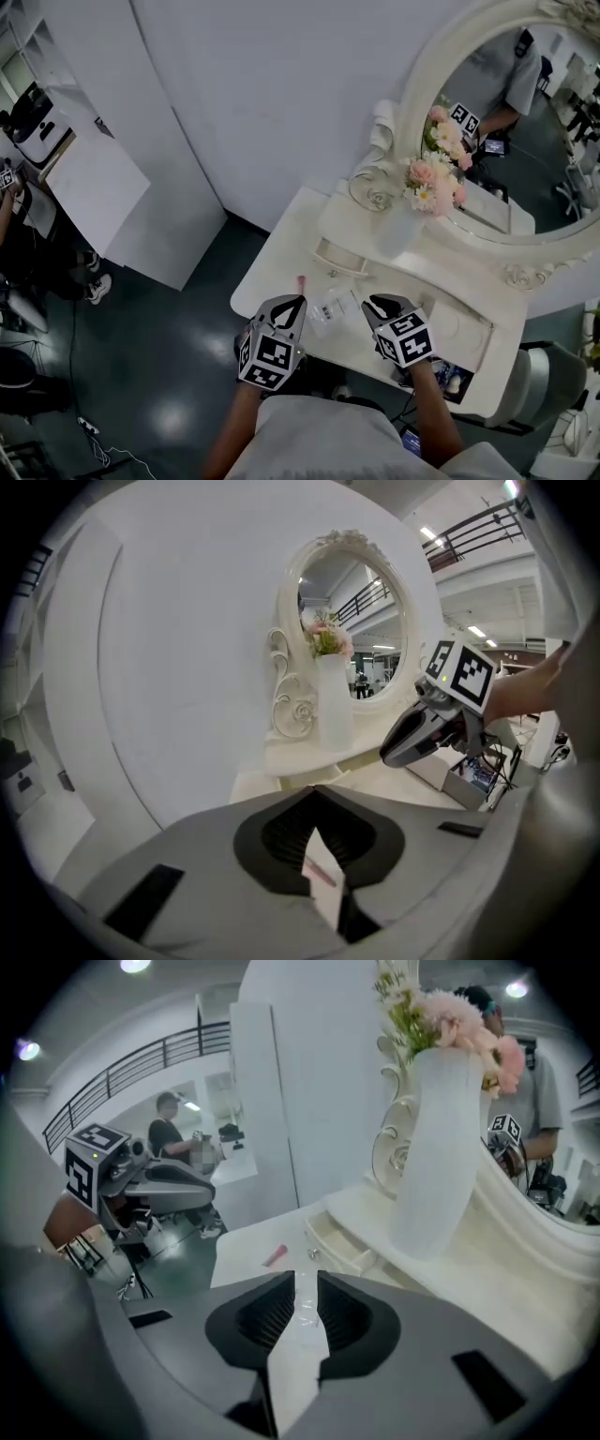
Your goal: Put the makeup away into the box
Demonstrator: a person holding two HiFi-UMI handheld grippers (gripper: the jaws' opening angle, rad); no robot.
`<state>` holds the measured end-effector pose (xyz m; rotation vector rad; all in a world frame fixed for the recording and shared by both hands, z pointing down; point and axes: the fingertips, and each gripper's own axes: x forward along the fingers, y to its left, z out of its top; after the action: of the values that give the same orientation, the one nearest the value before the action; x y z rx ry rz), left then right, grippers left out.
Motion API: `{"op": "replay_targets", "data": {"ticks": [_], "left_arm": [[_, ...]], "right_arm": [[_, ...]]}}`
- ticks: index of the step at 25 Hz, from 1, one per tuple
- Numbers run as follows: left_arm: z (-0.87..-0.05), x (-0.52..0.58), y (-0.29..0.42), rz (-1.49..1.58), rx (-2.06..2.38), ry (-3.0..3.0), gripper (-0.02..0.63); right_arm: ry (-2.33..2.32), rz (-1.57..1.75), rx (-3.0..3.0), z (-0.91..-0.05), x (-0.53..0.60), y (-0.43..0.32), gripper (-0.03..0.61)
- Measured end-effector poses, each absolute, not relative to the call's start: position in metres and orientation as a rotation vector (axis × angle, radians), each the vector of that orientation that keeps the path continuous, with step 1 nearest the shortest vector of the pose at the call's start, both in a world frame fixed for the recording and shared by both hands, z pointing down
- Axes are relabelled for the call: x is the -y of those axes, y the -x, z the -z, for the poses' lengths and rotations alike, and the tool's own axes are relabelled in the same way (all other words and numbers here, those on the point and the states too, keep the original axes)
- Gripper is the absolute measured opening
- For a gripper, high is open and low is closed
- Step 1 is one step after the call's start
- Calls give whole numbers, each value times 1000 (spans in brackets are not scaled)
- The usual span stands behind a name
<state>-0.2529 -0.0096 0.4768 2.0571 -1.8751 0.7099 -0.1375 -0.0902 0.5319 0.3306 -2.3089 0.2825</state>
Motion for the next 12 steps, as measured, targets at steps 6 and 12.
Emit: {"op": "replay_targets", "data": {"ticks": [6, 12], "left_arm": [[-500, 21, 274, -715, 1797, -2076, 25], [-522, 26, 281, -734, 1706, -2109, 25]], "right_arm": [[-307, -319, 2192, -573, 95, 142, 78], [-325, -394, 2139, -603, 102, 146, 104]]}}
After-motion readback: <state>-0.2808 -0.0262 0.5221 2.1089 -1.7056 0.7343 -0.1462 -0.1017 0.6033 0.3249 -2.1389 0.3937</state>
